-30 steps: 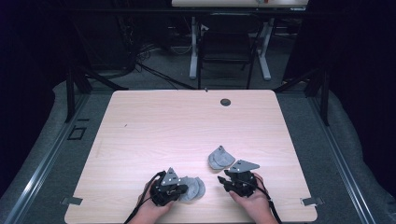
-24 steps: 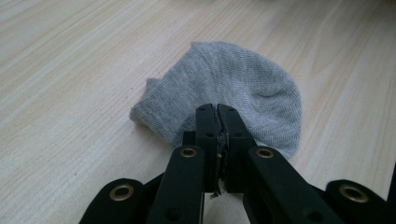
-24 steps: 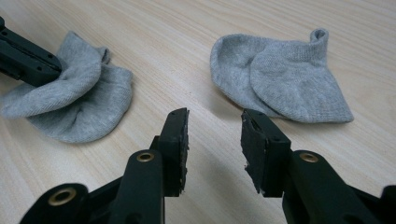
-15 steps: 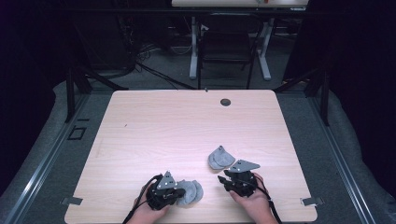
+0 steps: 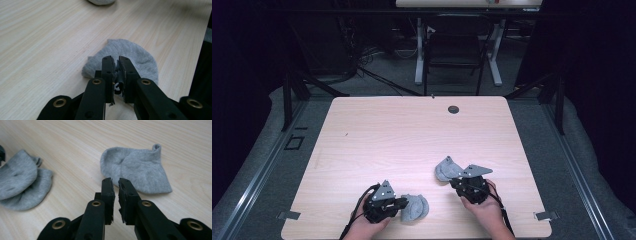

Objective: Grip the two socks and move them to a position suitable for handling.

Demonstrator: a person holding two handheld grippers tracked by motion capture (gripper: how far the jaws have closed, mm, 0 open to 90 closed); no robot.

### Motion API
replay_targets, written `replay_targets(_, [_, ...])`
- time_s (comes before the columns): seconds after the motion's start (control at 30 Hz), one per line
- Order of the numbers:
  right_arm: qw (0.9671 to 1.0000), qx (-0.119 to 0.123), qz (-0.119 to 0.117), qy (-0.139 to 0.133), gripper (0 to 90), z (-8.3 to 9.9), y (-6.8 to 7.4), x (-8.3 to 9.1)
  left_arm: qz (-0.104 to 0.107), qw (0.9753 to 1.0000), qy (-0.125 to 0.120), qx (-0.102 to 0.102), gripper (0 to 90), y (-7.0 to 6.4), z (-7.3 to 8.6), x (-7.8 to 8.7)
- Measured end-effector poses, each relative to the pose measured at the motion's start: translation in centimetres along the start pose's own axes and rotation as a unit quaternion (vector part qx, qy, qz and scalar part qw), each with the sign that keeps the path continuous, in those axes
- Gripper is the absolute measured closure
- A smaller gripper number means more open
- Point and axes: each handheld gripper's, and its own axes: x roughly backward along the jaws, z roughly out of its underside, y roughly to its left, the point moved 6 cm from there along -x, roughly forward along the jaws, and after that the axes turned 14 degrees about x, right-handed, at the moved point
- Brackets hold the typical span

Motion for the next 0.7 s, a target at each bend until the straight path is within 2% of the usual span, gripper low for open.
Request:
replay_targets(0.13, [0.9999, 0.004, 0.013, 0.010, 82.8, 0.0, -0.8, -0.6, -0.003, 0.9999, -0.006, 0.009, 81.9, 0.4, -0.1, 0.2])
replay_targets(0.17, [0.9997, 0.002, 0.020, 0.011, 82.7, -0.1, -1.4, -1.0, -0.006, 0.9999, -0.008, 0.012, 81.4, 0.6, -0.1, 0.3])
replay_targets(0.23, [0.9997, 0.000, 0.022, 0.012, 82.6, -0.2, -1.6, -1.1, -0.007, 0.9999, -0.007, 0.013, 81.0, 0.8, 0.0, 0.3])
replay_targets(0.27, [0.9995, -0.010, 0.027, 0.010, 82.6, -0.3, -2.2, -1.6, -0.009, 0.9998, -0.008, 0.015, 81.0, 0.9, 0.0, 0.3])
replay_targets(0.37, [0.9992, -0.011, 0.029, 0.023, 82.4, -0.2, -2.8, -2.3, -0.010, 0.9998, -0.008, 0.015, 80.8, 0.9, 0.0, 0.3])
replay_targets(0.47, [0.9988, -0.005, 0.031, 0.036, 81.3, -0.1, -3.0, -3.0, -0.011, 0.9998, -0.009, 0.016, 80.8, 1.0, 0.0, 0.3])
replay_targets(0.6, [0.9988, -0.011, 0.031, 0.037, 80.7, -0.1, -2.7, -3.6, -0.011, 0.9997, -0.010, 0.017, 80.7, 1.2, -0.1, 0.4])
replay_targets(0.7, [0.9986, -0.006, 0.027, 0.045, 80.8, 0.0, -2.6, -3.6, -0.012, 0.9996, -0.012, 0.021, 80.7, 1.2, -0.1, 0.5])
